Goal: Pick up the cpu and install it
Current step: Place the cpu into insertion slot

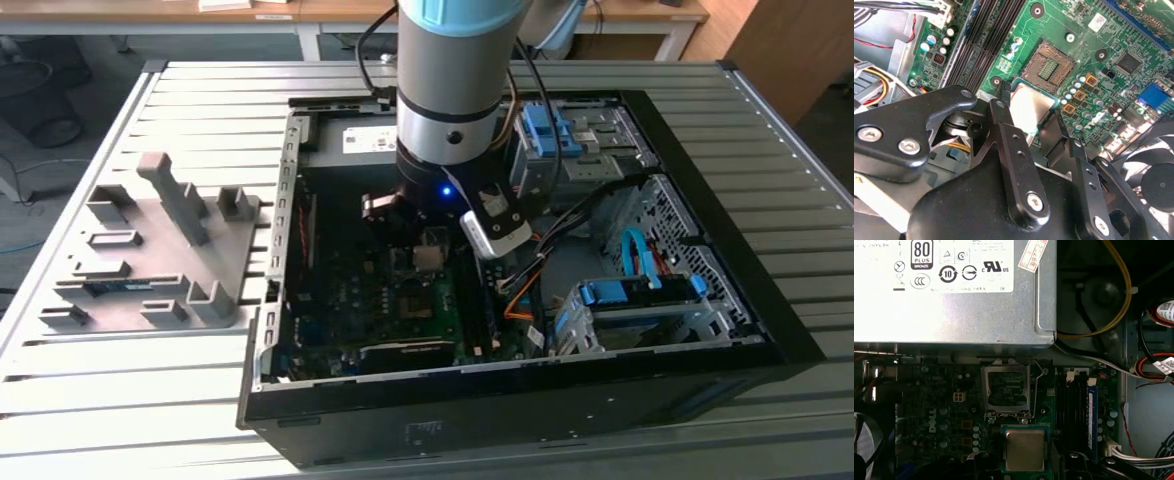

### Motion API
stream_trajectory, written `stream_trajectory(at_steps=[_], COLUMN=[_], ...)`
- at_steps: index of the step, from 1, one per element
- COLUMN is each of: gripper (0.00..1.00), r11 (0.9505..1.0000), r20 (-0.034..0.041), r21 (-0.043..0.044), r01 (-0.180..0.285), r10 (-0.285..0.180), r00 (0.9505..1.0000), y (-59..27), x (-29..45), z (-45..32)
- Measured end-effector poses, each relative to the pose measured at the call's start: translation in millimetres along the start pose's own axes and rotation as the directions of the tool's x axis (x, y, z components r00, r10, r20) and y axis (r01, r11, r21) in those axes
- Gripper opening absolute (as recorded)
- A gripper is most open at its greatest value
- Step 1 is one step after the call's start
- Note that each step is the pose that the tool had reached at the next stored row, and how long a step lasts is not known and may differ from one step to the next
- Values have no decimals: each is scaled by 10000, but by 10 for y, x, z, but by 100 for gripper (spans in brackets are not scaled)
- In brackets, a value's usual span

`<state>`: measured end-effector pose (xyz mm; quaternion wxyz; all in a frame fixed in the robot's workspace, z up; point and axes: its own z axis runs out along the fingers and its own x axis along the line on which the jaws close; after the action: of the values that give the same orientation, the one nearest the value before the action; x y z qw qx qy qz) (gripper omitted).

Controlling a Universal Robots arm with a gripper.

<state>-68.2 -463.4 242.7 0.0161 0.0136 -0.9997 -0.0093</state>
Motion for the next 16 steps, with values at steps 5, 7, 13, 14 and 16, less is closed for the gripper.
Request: stream_trajectory(at_steps=[5, 7, 13, 14, 16], gripper=[47, 47, 47, 47, 47], r11=[10000, 10000, 10000, 10000, 10000], r20=[1, 1, 1, 0, -1], r21=[-2, -2, -1, -1, 1], r01=[0, -1, 0, 0, 0], r10=[0, 1, 0, 0, 0], r00=[10000, 10000, 10000, 10000, 10000], y=[0, -3, -15, -15, -17], x=[7, 15, 26, 26, 27], z=[4, 7, 38, 42, 48])
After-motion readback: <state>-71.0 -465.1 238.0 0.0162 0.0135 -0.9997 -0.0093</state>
